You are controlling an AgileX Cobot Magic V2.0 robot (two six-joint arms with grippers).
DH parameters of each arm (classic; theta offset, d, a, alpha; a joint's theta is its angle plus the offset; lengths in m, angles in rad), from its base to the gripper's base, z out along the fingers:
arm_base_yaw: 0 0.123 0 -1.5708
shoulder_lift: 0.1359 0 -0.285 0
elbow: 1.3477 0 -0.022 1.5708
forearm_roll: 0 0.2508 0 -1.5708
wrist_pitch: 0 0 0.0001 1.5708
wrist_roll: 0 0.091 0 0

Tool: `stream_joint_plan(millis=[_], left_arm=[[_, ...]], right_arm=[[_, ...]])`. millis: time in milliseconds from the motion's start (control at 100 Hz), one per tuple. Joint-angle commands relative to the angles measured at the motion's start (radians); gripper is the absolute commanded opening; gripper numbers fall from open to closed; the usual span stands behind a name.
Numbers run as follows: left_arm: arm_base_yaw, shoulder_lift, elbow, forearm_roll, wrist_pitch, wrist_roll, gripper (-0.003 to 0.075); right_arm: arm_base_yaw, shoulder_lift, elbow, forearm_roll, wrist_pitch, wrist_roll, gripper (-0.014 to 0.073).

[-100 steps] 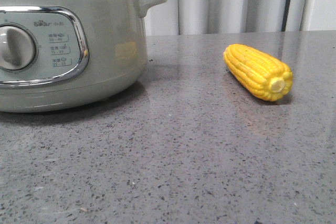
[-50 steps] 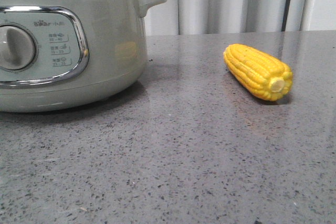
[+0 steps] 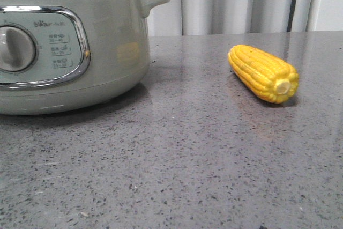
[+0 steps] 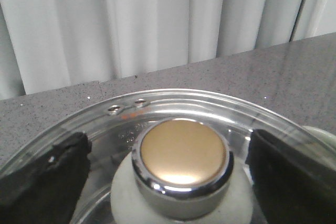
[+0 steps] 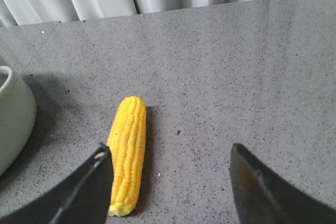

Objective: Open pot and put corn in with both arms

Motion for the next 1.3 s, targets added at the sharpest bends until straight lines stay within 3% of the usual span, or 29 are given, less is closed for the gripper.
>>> stream_joint_plan(millis=[0,160,360,460,540,1020,1160,1290], left_arm=[[-0.007,0.002,-0.039,0.000,-0.090,0.003,0.0574],[-0.007,0.028,-0.039,0.000,-0.090,0.003,0.0496],[-0.007,0.030,-0.039,0.000,-0.090,0.003,0.0203],[-0.007,0.030,-0.039,0.000,-0.092,0.003,0.0088],[-0.007,0.030,-0.039,0.000,-0.096,0.003,0.0041],[0.011,-0.022,-0.239,-0.009,-0.054,0.003,0.0038],[0.088,-0.086,-0.253,-0.009,-0.044,0.003,0.0038],[0.226,-0.151,-0.253,-0.011,0.027,0.003,0.0038]], right_arm=[[0.001,0.002,-0.037,-0.014,-0.059,-0.015,0.0418],[0.001,0.002,-0.037,-0.015,-0.057,-0.015,0.0418],[0.001,0.002,-0.037,-0.015,-0.052,-0.015,0.0417],[0.001,0.002,-0.037,-0.015,-0.050,-0.015,0.0417],[0.001,0.002,-0.037,-0.015,-0.050,-0.015,0.0417],[0.001,0.002,-0.037,-0.021,-0.030,-0.015,0.0417],[0.001,0.002,-0.037,-0.030,-0.020,-0.015,0.0417],[0.001,0.002,-0.037,-0.032,-0.007,-0.015,0.0417]])
